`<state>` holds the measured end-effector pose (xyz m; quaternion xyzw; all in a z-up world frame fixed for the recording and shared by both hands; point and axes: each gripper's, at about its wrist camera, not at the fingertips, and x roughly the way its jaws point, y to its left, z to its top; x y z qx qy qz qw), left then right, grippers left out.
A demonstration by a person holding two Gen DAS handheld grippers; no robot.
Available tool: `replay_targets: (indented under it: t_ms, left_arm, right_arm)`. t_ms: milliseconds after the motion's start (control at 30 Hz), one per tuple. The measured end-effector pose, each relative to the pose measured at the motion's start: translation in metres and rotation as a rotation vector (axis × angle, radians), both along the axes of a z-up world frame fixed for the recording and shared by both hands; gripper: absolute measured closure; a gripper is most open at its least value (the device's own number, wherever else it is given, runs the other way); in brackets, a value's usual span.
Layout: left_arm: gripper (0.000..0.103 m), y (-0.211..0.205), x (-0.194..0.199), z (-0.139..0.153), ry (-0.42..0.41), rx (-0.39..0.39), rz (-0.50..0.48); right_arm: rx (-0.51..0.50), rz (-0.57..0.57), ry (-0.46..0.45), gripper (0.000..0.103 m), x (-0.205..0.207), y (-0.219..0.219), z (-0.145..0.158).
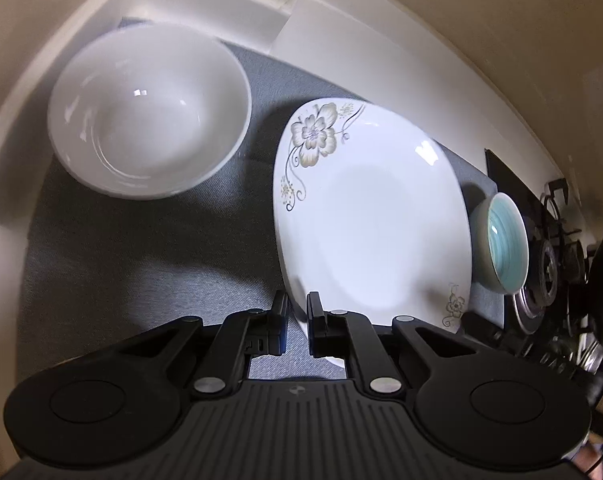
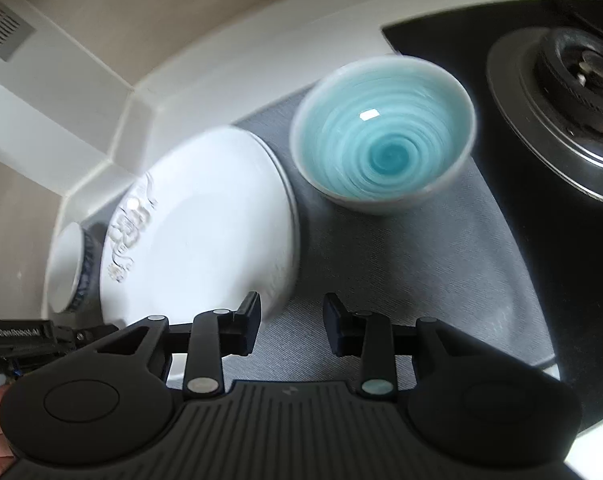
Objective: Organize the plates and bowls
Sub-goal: 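Lower the plate onto the other plate and open both grippers, then grasp the rim of the terracotta-brown plate with both grippers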
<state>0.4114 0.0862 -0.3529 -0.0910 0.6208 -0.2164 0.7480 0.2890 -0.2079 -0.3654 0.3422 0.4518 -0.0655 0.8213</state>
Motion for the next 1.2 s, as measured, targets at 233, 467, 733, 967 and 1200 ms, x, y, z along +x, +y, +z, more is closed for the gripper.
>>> replay_targets:
  t_ms: [233, 467, 733, 967, 1200]
  left_arm:
    - [0.091, -0.002, -0.006, -0.004, -0.007, -0.012, -0.036]
    - [0.092, -0.002, 0.007, -0.011, 0.017, -0.033, -0.032]
    - [0.093, -0.001, 0.006, 0.017, -0.022, -0.174, -0.131]
    - [0.093, 0.001, -0.006, 0.003, 0.036, -0.098, -0.115]
    - [0.069, 0.007, -0.043, 0.008, 0.022, -0.054, -0.104]
  right_arm:
    - [-0.009, -0.023, 0.067, 0.024, 0.014, -0.013, -0.017]
    - [0.031, 0.007, 0.045, 0.059, 0.011, -0.006, -0.022]
    - [0.042, 0.02, 0.037, 0.086, 0.007, 0.012, -0.011]
    - [0.021, 0.044, 0.027, 0.087, 0.004, 0.018, -0.007]
    - [-0.005, 0.154, 0.026, 0.082, -0.038, 0.053, 0.0]
